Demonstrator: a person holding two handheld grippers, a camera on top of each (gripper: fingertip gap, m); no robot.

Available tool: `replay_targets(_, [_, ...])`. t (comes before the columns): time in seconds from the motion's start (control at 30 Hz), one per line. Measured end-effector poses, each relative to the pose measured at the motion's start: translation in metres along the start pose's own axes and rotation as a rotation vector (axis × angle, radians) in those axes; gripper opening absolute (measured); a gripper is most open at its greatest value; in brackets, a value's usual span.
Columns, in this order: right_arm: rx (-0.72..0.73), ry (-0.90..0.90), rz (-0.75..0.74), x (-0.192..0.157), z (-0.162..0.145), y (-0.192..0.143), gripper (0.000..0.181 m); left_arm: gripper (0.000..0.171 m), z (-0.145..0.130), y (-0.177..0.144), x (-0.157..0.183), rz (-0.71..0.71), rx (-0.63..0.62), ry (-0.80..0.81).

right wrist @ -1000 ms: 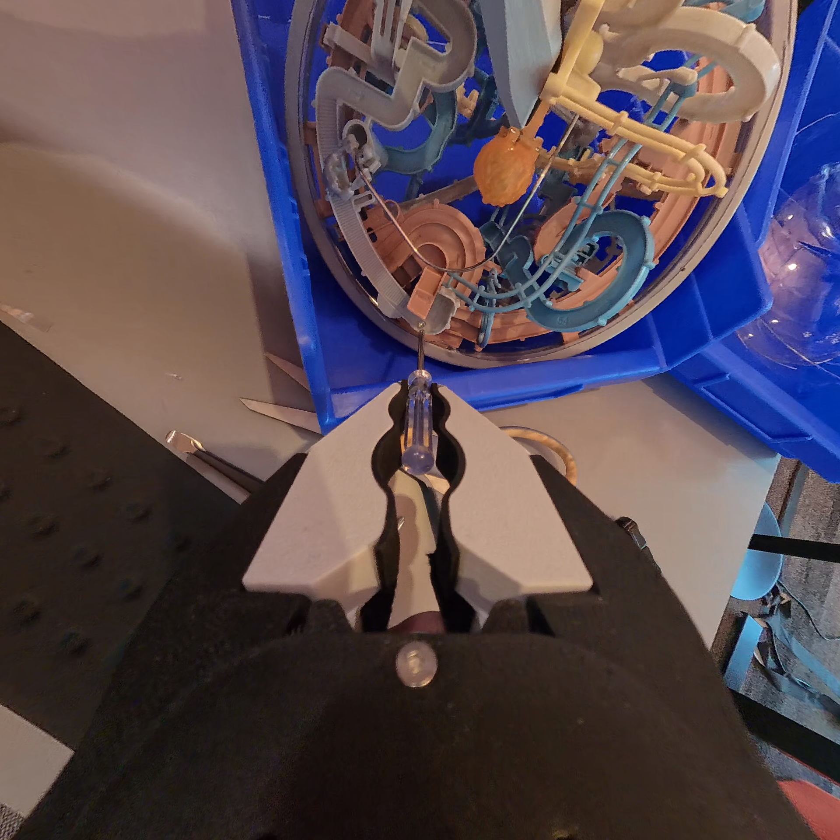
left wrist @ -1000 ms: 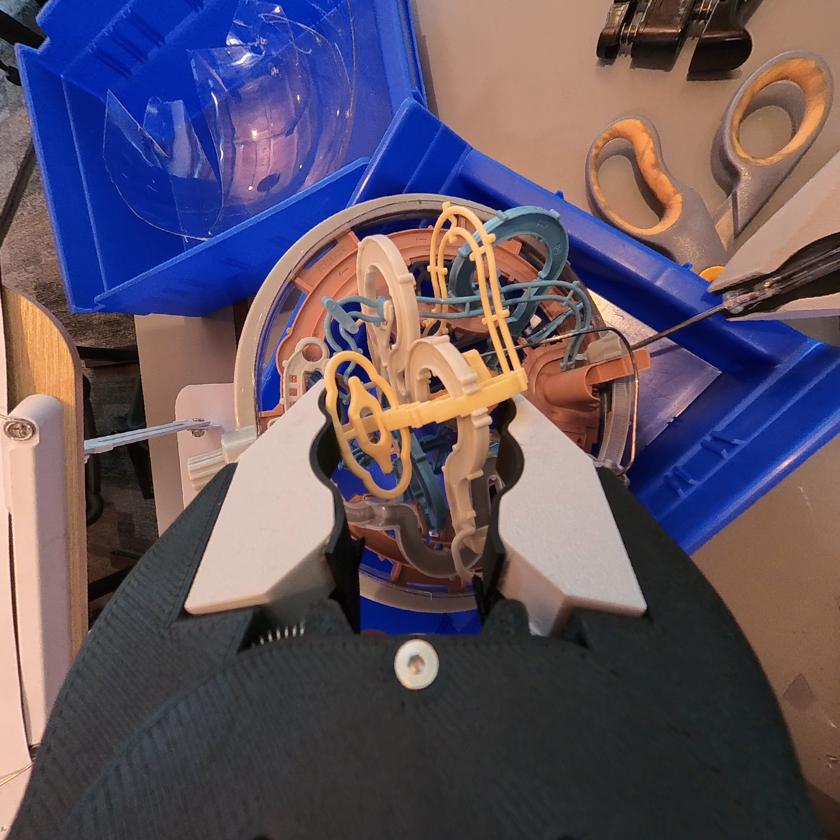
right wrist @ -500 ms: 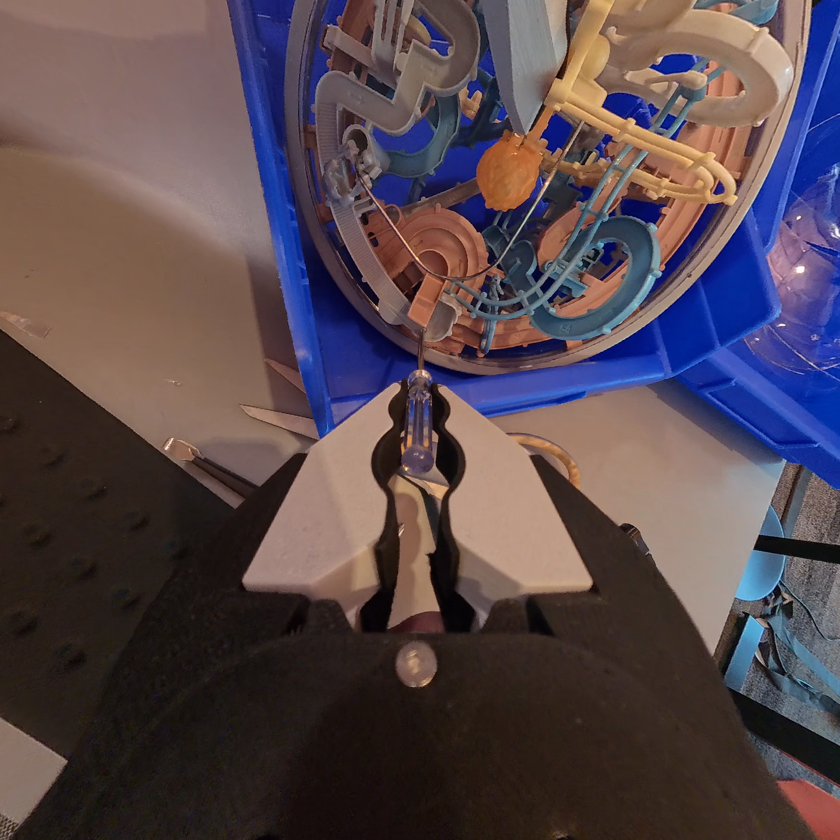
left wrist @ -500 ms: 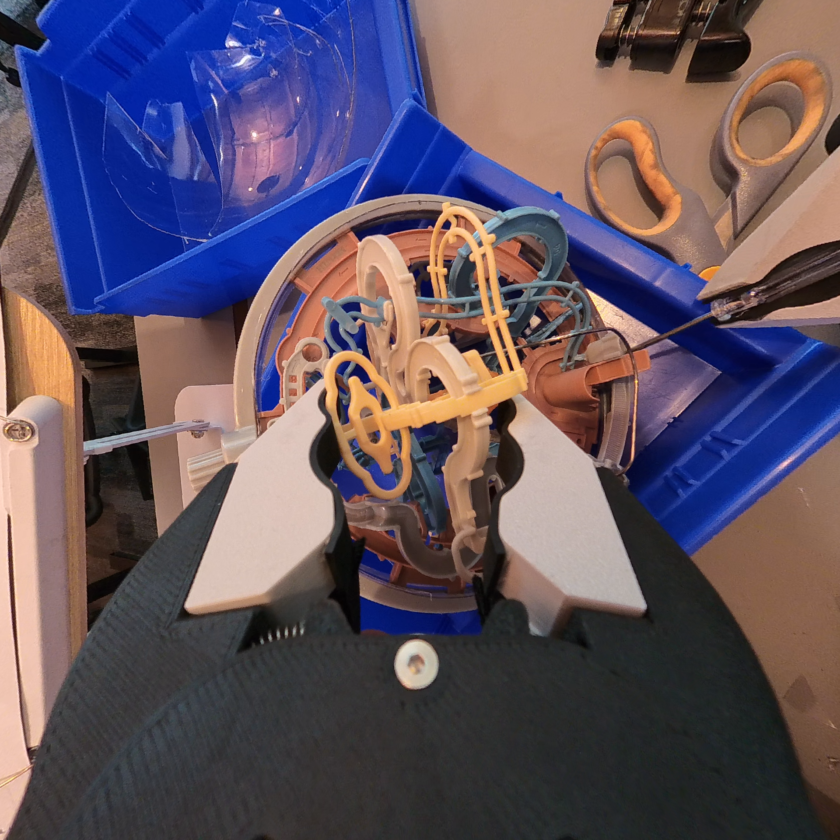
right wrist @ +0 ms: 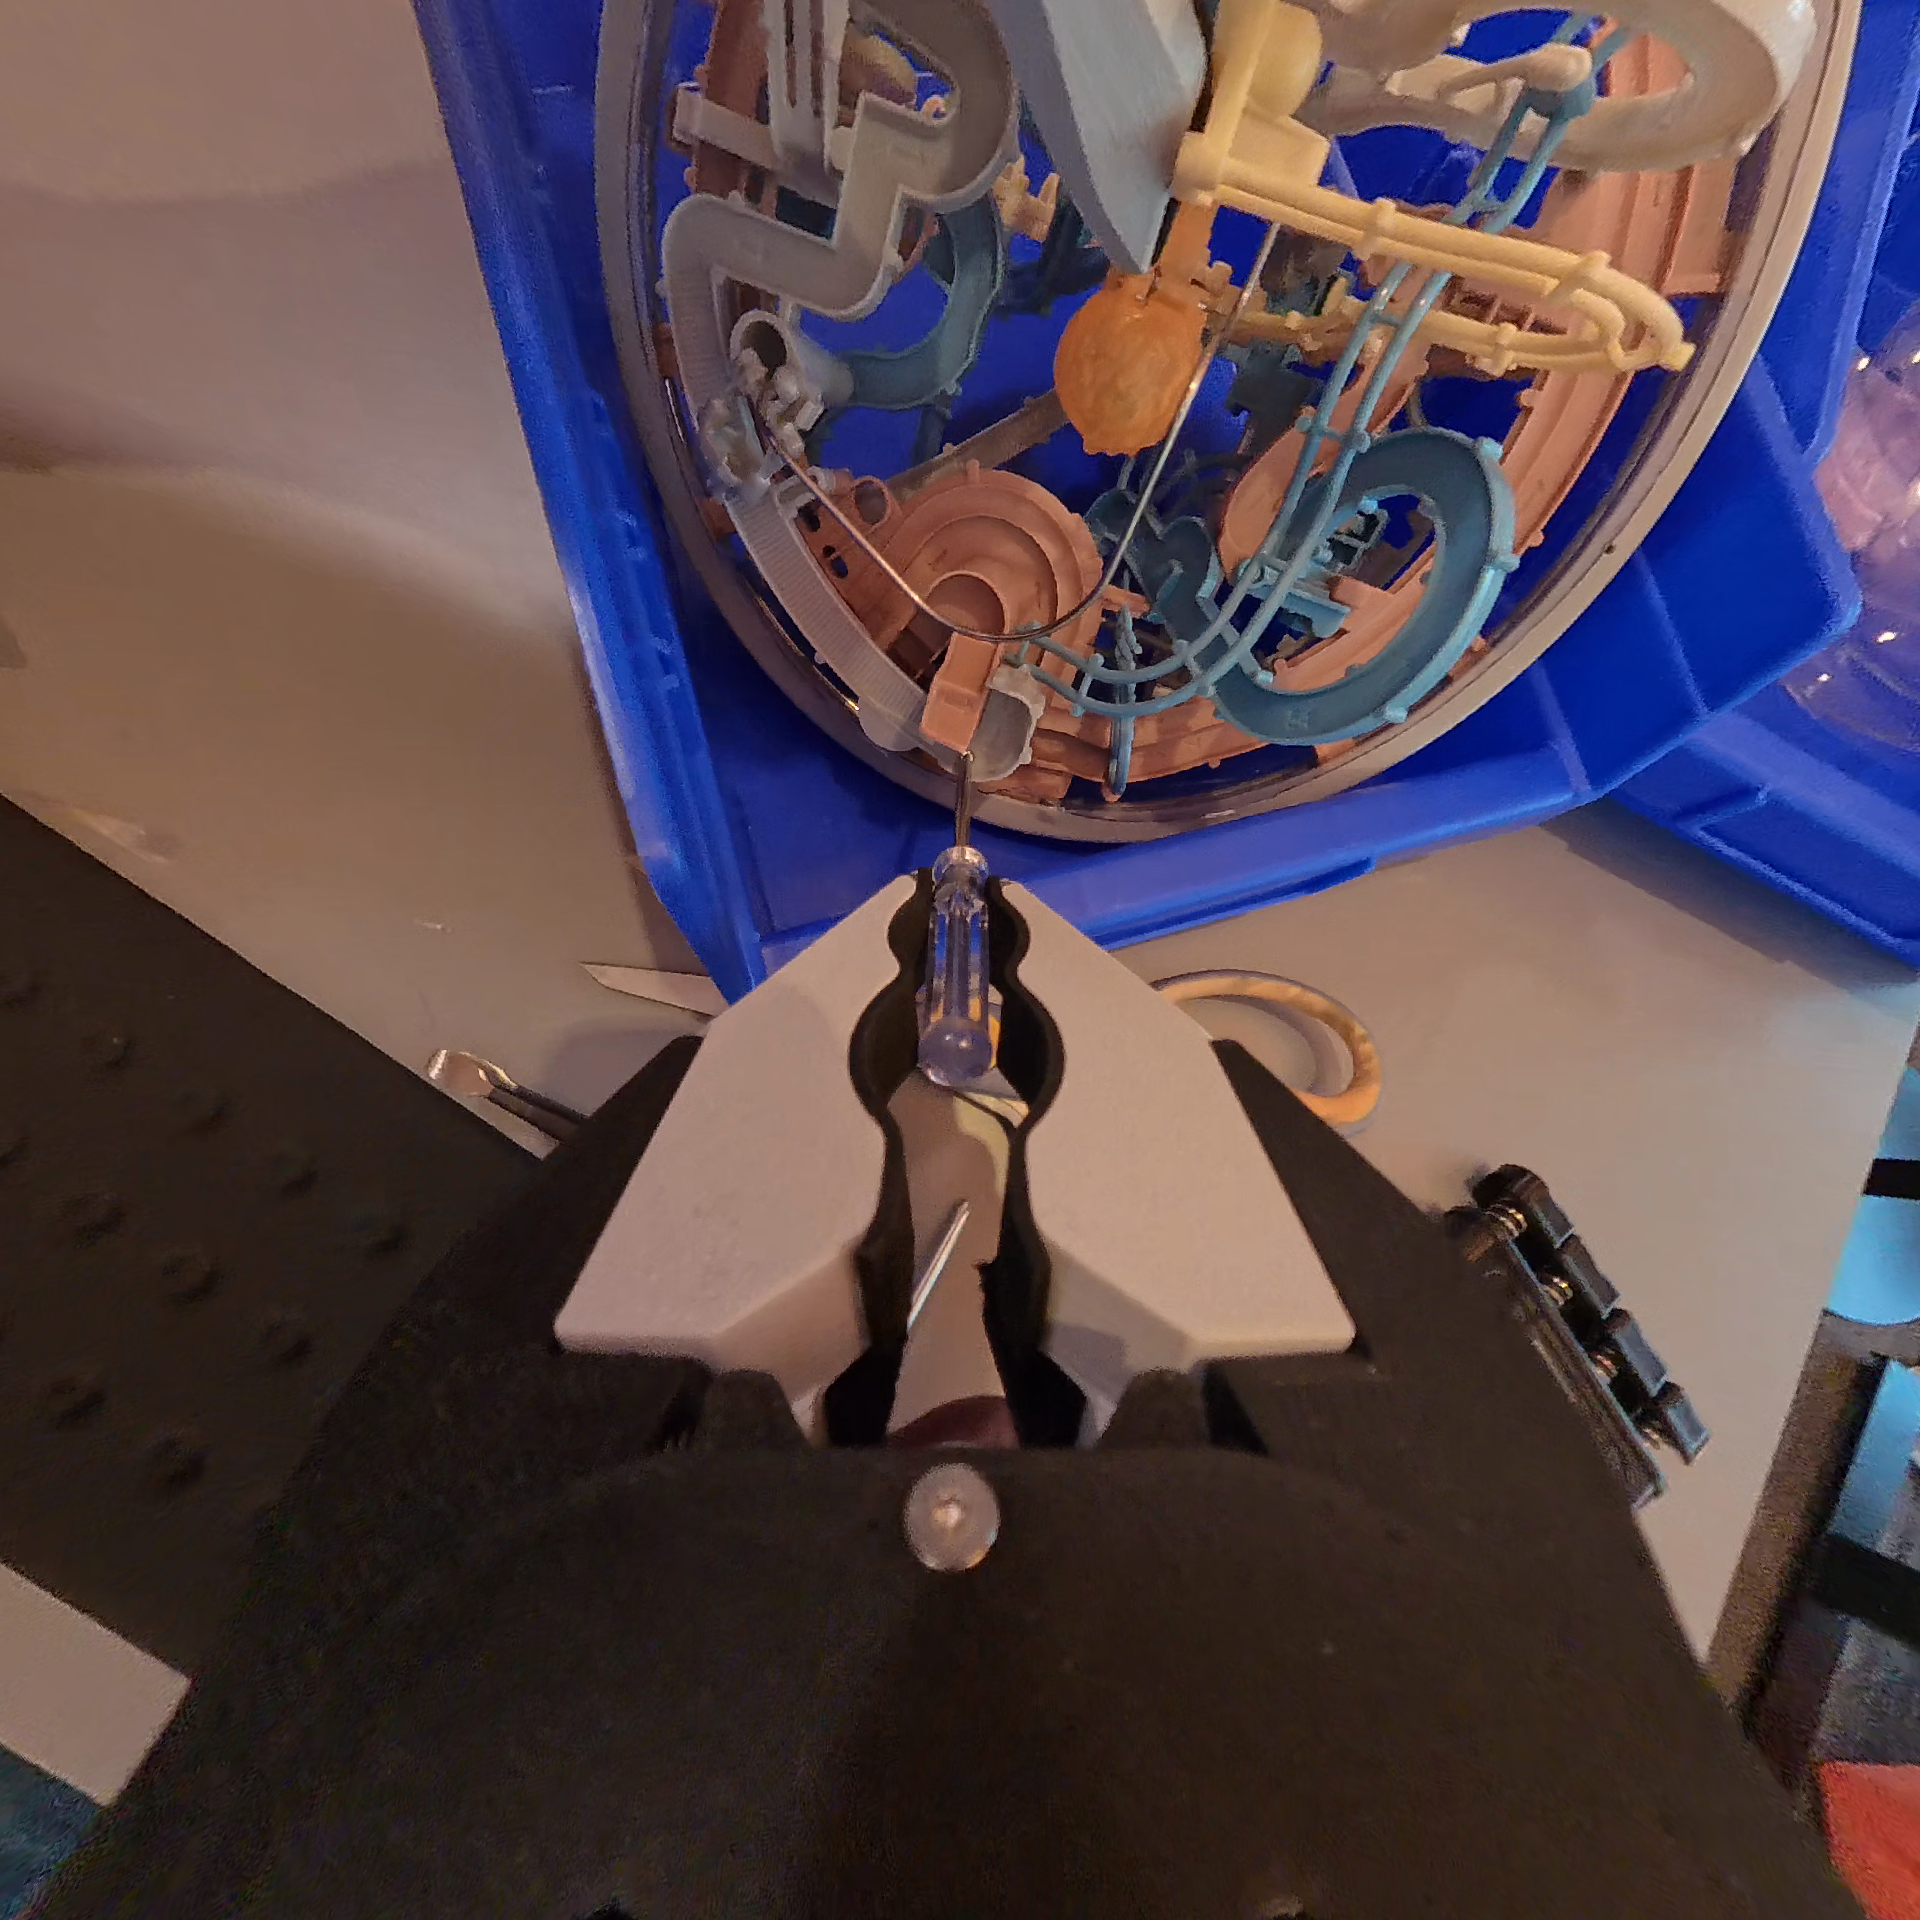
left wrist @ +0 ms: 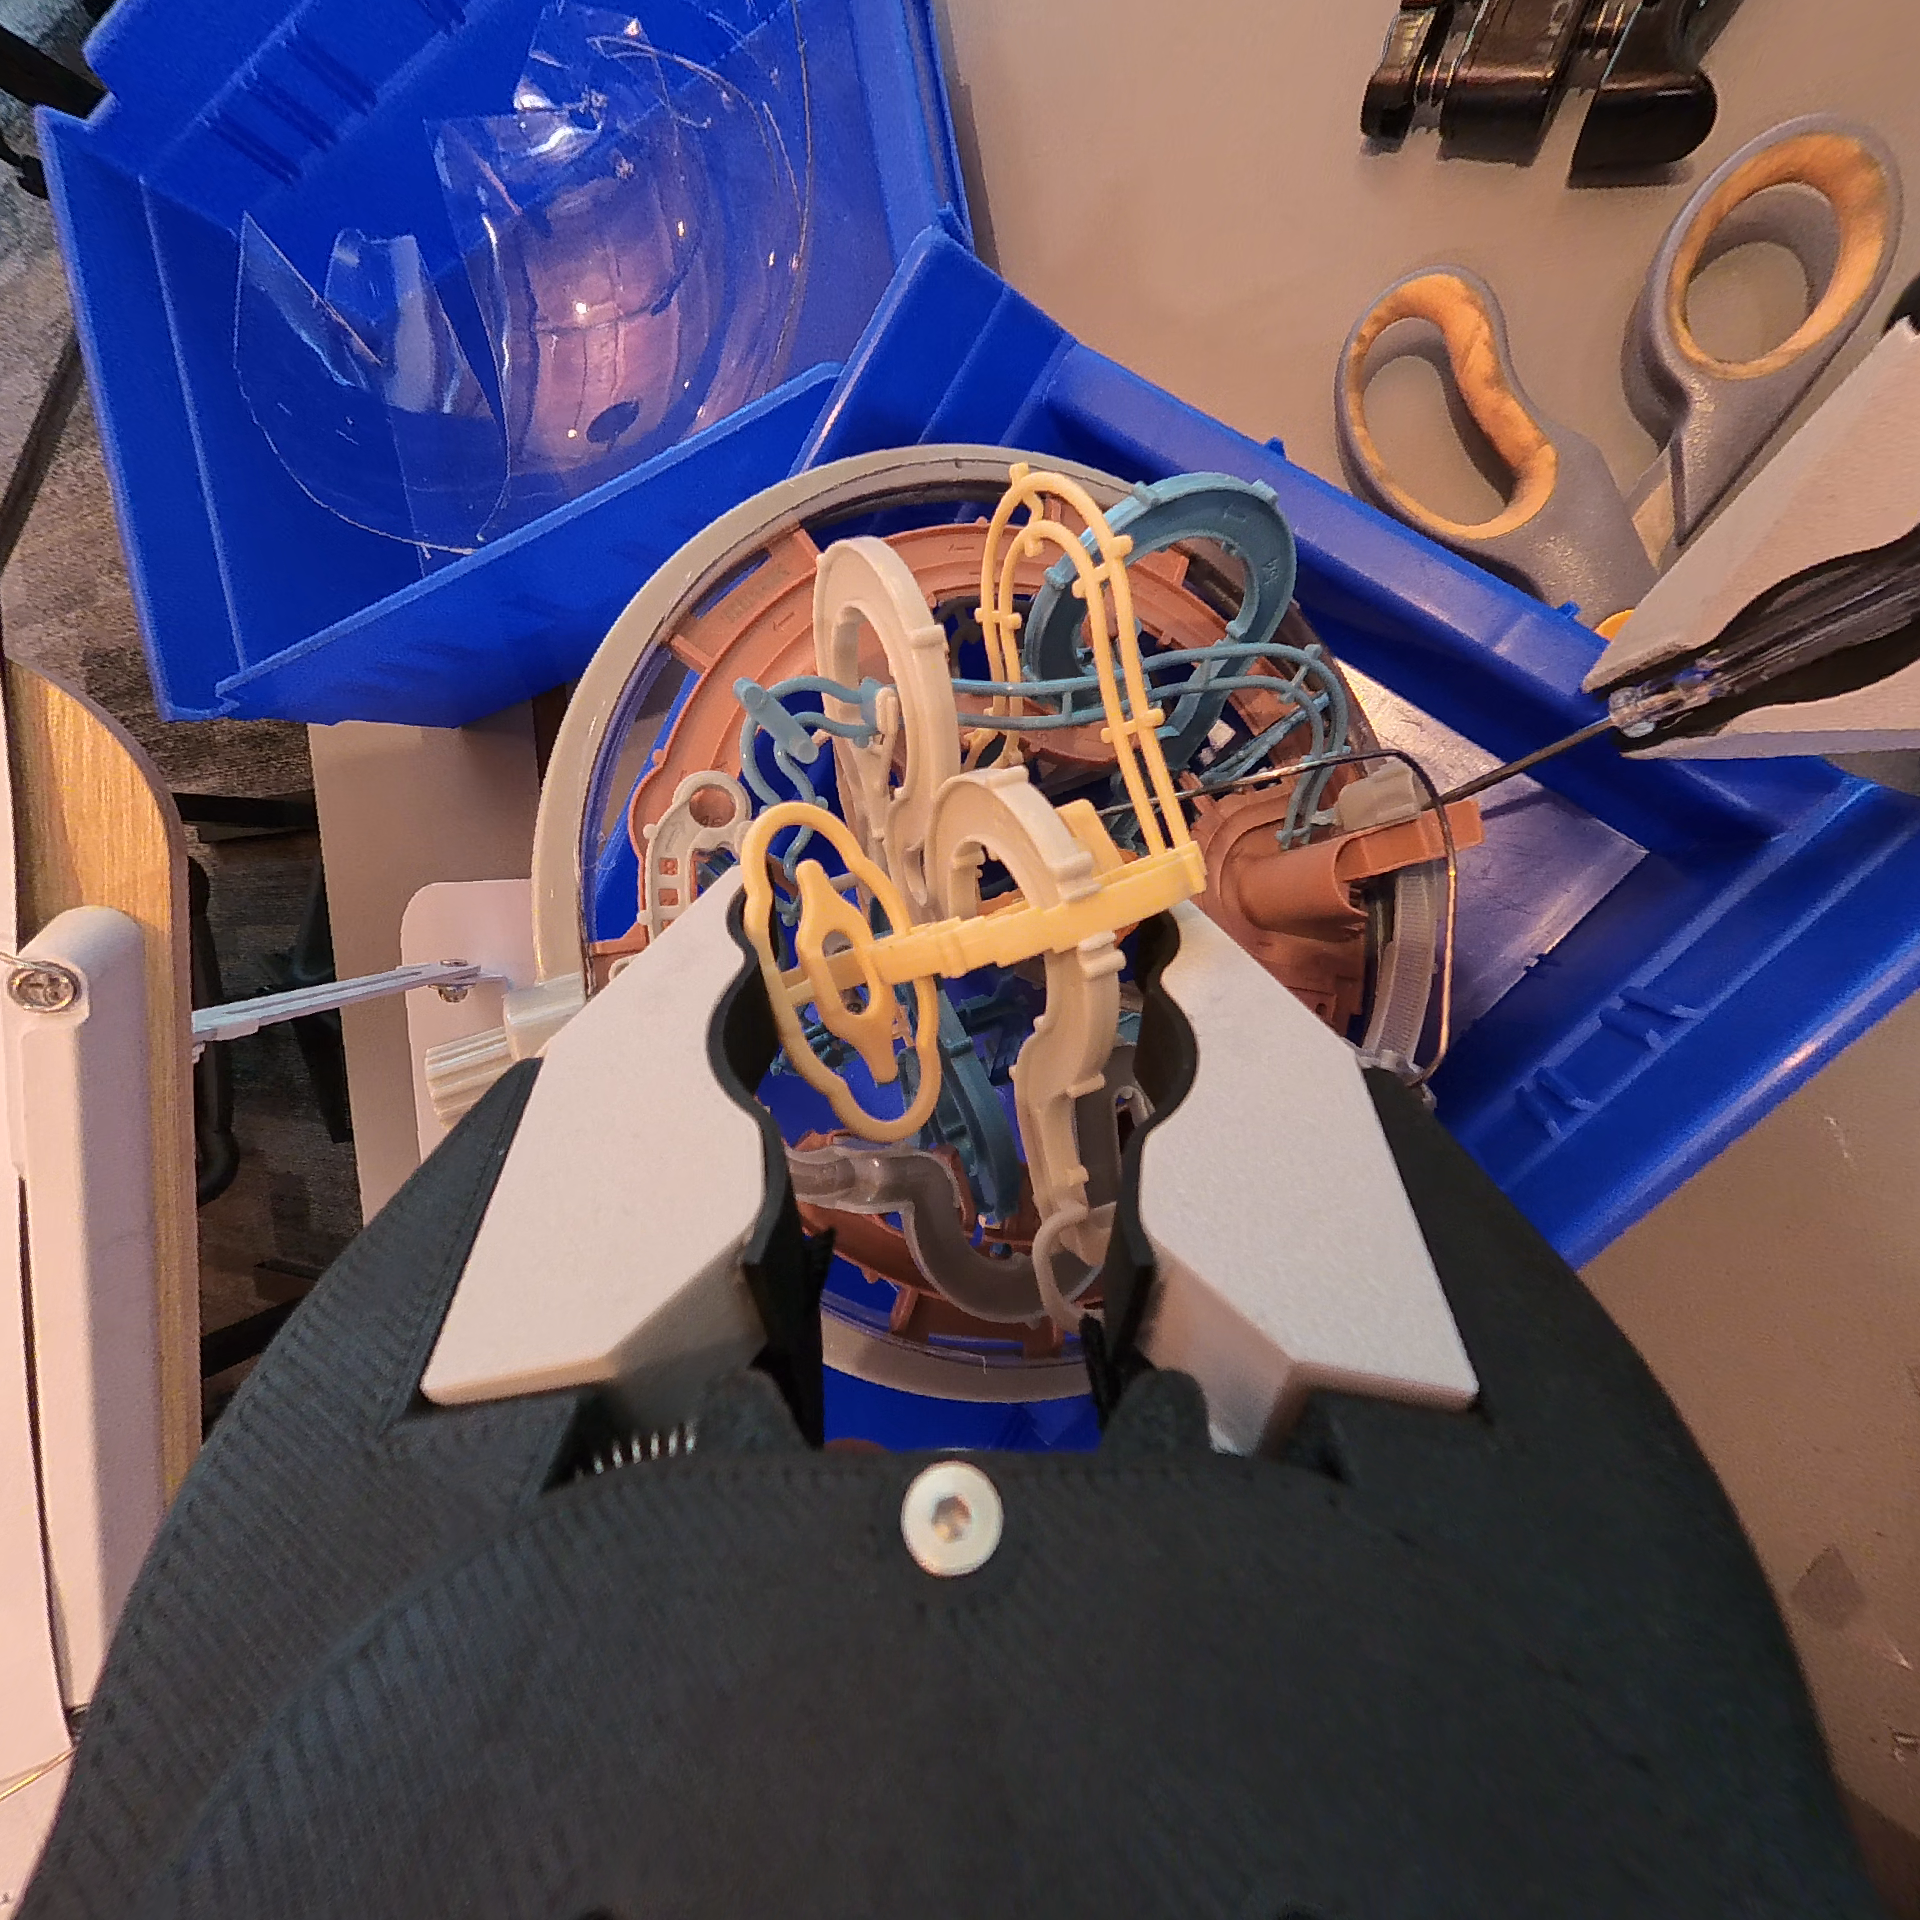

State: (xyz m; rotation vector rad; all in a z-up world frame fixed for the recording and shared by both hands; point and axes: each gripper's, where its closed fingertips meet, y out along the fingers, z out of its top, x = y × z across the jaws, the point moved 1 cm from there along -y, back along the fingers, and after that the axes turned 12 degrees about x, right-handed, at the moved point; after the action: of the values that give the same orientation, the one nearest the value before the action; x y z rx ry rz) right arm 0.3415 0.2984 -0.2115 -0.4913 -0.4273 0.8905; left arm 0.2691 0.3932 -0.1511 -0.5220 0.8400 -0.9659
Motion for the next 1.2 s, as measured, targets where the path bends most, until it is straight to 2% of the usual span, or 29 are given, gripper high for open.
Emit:
replay_targets(0.13, [0.014, 0.098, -0.001, -0.002, 0.001, 0.001, 0.006, 0.067, 0.001, 0.0, 0.0, 0.003, 0.0, 0.003])
replay_targets(0.23, [0.003, -0.021, 0.002, -0.002, 0.002, 0.001, 0.006, 0.067, 0.001, 0.0, 0.0, 0.004, 0.001, 0.004])
replay_targets(0.37, [-0.076, -0.531, -0.016, -0.004, 0.006, 0.003, 0.006, 0.067, 0.001, 0.0, -0.001, 0.006, 0.004, 0.005])
replay_targets(0.57, [-0.226, -1.518, 0.046, -0.006, 0.01, 0.004, 0.005, 0.067, 0.001, 0.0, -0.002, 0.016, 0.0, 0.011])
replay_targets(0.63, [-0.266, -1.749, 0.061, -0.007, 0.011, 0.003, 0.005, 0.067, 0.001, 0.0, -0.002, 0.021, -0.006, 0.015])
replay_targets(0.67, [-0.277, -1.807, 0.076, -0.007, 0.014, 0.001, 0.005, 0.067, 0.001, 0.0, -0.002, 0.017, -0.003, 0.012])
replay_targets(0.7, [-0.256, -1.782, 0.098, -0.009, 0.021, -0.004, 0.005, 0.067, 0.001, 0.001, -0.003, 0.015, 0.001, 0.012])
replay_targets(0.73, [-0.218, -1.675, 0.094, -0.011, 0.033, -0.011, 0.005, 0.067, 0.0, 0.001, -0.003, 0.009, 0.008, 0.007])
replay_targets(0.8, [-0.17, -1.379, 0.072, -0.01, 0.052, -0.025, 0.006, 0.067, 0.0, 0.001, -0.003, 0.0, 0.019, 0.002])
replay_targets(0.93, [-0.129, -0.78, 0.048, -0.006, 0.041, -0.031, 0.006, 0.067, 0.001, 0.001, -0.003, -0.001, 0.02, 0.003])
replay_targets(1.0, [-0.092, -0.567, 0.034, -0.006, 0.032, -0.027, 0.006, 0.067, 0.001, 0.001, -0.002, 0.003, 0.015, 0.005])
replay_targets(1.07, [-0.068, -0.417, 0.032, -0.007, 0.023, -0.022, 0.006, 0.067, 0.001, 0.001, -0.002, 0.004, 0.015, 0.003])
replay_targets(1.2, [-0.061, -0.274, 0.017, -0.004, 0.008, -0.014, 0.006, 0.067, 0.001, 0.001, -0.002, 0.003, 0.015, 0.003])
